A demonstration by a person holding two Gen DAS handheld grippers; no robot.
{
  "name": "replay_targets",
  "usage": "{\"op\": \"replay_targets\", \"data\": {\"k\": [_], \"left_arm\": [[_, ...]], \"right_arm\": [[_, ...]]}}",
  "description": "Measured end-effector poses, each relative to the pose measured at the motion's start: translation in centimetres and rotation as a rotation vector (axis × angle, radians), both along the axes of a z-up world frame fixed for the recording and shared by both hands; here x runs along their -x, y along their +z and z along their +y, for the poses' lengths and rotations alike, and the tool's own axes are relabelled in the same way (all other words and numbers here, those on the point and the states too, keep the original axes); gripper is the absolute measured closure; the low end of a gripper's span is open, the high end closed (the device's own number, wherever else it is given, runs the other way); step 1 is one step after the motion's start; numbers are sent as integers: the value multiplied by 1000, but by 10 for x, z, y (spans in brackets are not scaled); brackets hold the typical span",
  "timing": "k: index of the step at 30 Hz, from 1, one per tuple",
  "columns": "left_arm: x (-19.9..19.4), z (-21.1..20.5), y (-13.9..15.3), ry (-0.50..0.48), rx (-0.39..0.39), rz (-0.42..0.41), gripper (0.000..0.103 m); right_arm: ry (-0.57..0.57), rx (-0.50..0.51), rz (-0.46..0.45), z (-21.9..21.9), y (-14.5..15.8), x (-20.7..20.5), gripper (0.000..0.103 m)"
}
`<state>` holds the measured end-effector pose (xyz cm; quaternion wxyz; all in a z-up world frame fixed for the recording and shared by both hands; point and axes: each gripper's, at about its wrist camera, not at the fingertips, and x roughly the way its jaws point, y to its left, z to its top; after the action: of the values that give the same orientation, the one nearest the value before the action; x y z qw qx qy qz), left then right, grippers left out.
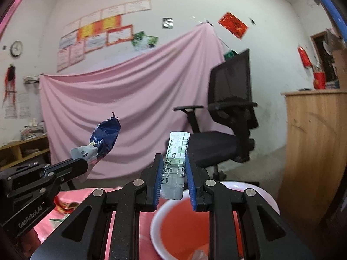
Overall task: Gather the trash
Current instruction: 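Carry both items over the orange bucket and open both grippers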
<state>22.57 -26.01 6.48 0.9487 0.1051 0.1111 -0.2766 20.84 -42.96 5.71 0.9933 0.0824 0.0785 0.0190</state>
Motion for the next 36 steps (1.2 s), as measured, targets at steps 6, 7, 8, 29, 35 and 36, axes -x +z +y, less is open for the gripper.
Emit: {"op": "replay_targets", "data": {"k": [6,7,8,29,35,36], "left_arm": [[-18,-15,-10,-31,22,107,102],[-20,-16,-12,-34,24,122,102],[-22,-18,-13,-40,26,143,102],[-63,-41,-41,-97,-19,453,102],[-67,-41,-46,-86,-21,474,102],[-69,-41,-47,-82,-20,481,102]], "right_arm": [[-52,-30,122,-17,-15,-13,84],[-60,-35,137,-19,-17,-14,84],[-66,-39,151,-21,-19,-15,84],[-109,-99,381,-39,-47,-36,83],[-112,-112,402,-40,-50,-39,83],[-112,-113,405,-40,-51,-39,83]]}}
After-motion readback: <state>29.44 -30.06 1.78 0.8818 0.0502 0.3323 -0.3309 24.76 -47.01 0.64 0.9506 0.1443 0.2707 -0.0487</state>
